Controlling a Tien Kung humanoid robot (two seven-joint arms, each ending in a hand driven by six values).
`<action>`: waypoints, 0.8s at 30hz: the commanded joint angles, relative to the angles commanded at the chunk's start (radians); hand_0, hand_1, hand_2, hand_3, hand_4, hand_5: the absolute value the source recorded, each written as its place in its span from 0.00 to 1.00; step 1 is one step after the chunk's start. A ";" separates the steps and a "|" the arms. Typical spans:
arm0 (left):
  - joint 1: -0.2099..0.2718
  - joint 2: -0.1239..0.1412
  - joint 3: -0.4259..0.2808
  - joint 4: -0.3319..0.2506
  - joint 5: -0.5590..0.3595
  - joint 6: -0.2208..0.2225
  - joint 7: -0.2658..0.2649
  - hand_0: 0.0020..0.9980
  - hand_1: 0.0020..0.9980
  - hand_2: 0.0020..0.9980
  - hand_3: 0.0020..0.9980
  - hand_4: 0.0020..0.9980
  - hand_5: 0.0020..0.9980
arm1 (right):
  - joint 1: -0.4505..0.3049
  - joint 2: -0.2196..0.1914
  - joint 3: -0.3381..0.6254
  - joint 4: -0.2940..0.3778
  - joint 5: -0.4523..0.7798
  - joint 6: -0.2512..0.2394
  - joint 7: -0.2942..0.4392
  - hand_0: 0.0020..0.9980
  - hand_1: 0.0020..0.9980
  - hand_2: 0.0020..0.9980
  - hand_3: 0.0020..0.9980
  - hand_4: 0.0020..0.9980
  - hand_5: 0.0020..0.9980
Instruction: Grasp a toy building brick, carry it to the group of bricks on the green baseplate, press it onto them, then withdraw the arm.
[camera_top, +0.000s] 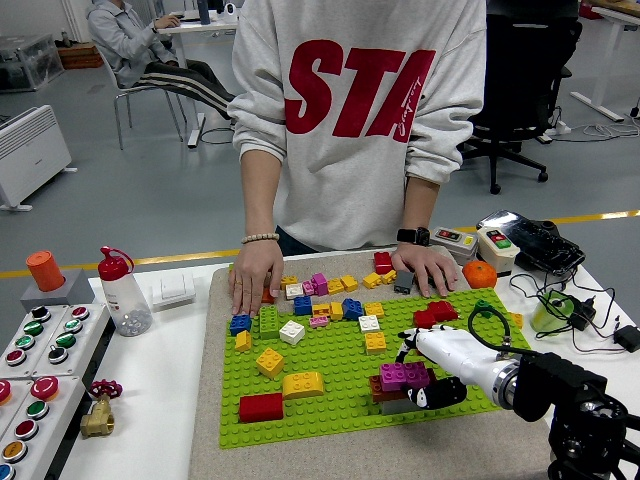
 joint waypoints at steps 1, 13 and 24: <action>0.000 0.000 0.001 0.000 -0.001 0.000 0.000 0.72 0.73 0.81 0.70 0.49 1.00 | 0.000 0.000 0.000 0.000 -0.001 0.001 0.001 1.00 0.92 0.95 0.56 0.54 0.22; -0.002 0.000 0.007 0.000 -0.009 -0.002 -0.003 0.72 0.73 0.81 0.70 0.49 1.00 | -0.001 -0.004 0.003 -0.002 -0.010 0.005 0.006 1.00 0.92 0.95 0.57 0.54 0.22; -0.004 0.000 0.007 0.000 -0.011 -0.002 -0.003 0.72 0.73 0.81 0.70 0.49 1.00 | -0.002 -0.006 0.008 -0.003 -0.015 0.011 0.011 1.00 0.92 0.96 0.60 0.55 0.22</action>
